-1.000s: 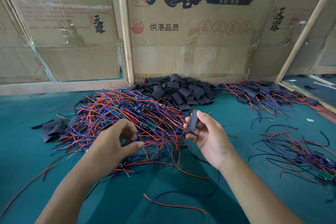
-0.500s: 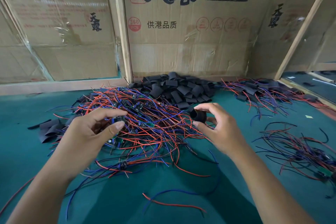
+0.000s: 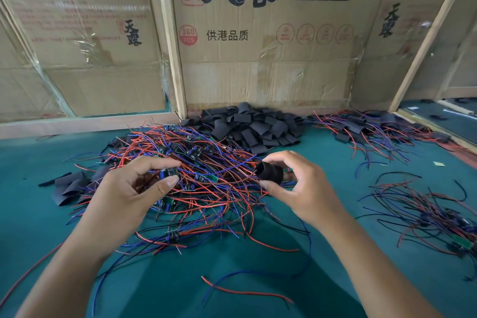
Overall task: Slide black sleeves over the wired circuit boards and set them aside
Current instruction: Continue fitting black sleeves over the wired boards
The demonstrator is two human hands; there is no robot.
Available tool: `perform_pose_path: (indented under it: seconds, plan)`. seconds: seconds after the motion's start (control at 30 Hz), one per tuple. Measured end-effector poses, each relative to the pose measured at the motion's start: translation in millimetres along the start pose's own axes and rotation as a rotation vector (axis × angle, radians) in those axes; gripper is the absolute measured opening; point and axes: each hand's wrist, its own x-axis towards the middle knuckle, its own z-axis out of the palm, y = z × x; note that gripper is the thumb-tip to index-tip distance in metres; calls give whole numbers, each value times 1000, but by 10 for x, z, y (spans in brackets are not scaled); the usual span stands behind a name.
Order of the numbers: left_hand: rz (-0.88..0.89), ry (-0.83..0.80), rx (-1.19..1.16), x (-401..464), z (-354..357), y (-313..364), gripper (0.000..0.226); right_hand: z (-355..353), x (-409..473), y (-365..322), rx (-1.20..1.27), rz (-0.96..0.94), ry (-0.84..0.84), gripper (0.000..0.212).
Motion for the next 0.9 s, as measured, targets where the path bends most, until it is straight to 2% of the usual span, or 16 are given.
perform_pose_path:
  seconds: [0.27,0.53,0.7,0.9]
  plan:
    - [50,-10,48,-6,27,20,19,27,-5,-43,-49,0,50,30]
    - [48,-91,77,7,8,-41,22,23,3,-39,-119,-25,105,32]
    - [49,-111,75,4,18,-52,25,6,-3,-62,-217,-78,20,34]
    - [56,-109,30,-10,136,-2,27,73,-25,-181,-387,-229,-56,35]
